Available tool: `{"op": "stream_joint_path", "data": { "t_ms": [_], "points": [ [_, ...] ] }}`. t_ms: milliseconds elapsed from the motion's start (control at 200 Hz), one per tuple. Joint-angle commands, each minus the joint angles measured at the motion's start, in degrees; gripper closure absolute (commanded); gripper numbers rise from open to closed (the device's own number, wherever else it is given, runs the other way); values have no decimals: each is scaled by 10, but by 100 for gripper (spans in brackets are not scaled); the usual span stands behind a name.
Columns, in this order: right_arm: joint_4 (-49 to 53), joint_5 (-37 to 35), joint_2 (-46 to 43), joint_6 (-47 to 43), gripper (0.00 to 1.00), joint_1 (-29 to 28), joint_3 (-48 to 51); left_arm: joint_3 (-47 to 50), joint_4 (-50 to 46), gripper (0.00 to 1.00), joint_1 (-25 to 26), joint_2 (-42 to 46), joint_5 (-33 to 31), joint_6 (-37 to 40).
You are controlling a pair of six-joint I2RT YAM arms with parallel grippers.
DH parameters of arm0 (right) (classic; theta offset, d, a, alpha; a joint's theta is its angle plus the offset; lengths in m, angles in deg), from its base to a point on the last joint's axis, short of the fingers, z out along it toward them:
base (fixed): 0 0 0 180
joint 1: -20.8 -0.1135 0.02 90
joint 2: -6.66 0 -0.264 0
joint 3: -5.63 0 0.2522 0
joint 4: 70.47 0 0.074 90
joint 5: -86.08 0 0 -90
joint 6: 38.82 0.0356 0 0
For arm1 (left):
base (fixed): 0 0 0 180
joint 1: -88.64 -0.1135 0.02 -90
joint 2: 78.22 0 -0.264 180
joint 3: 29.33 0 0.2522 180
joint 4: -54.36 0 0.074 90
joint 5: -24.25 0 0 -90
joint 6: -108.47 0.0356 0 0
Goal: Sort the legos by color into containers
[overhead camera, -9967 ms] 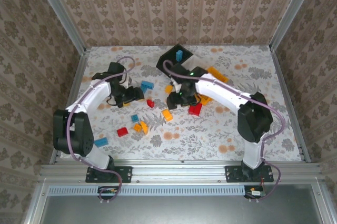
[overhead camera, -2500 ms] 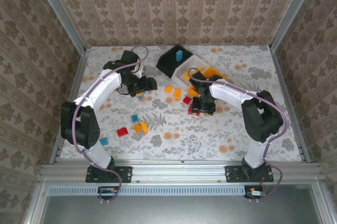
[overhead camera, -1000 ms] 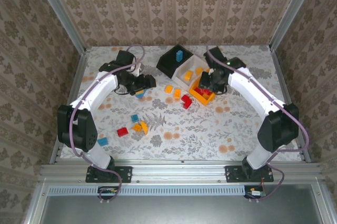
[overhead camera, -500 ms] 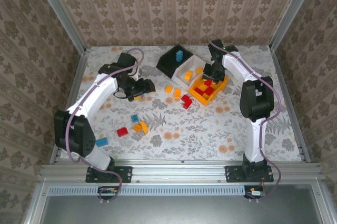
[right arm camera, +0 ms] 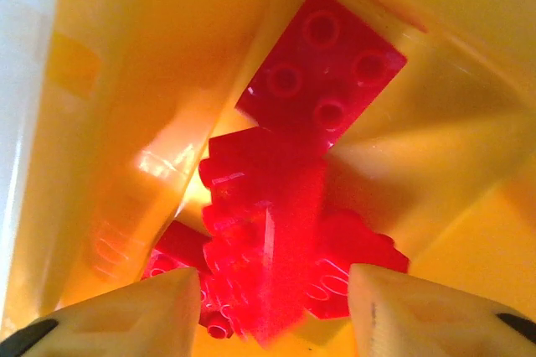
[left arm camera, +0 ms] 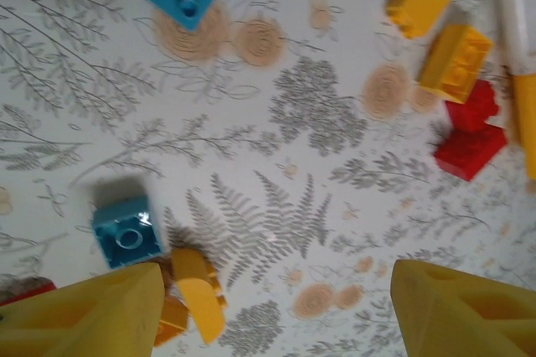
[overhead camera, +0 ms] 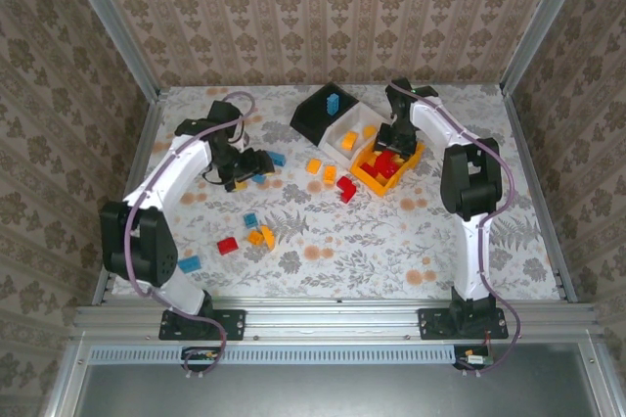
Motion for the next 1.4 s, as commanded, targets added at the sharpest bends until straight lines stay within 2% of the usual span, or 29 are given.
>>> {"op": "stream_joint_path", "data": {
  "t_ms": [0,95,220,375,485,720,1260,1395],
  "points": [
    [6,-25,-57,7,46,-7,22,8,0,27,-10,-21,17,52],
    [24,-30,-99,6,45,-32,29,20,19,27,-11,-33,29,60],
    [46,-21,-135,5,41,-95,52,44,54,27,-8,-34,45,53],
    [50,-18,-137,37,35,-181,103,69,78,27,4,-32,54,46],
    [38,-25,-119,75,33,-208,134,81,85,27,11,-27,55,41],
    [42,-63,-81,84,33,-214,137,93,91,27,16,-9,53,31],
    [-14,-45,-5,104,43,-188,87,96,92,27,18,-8,51,25],
    [-13,-44,13,103,49,-185,78,91,89,27,16,-14,52,28]
  ]
}}
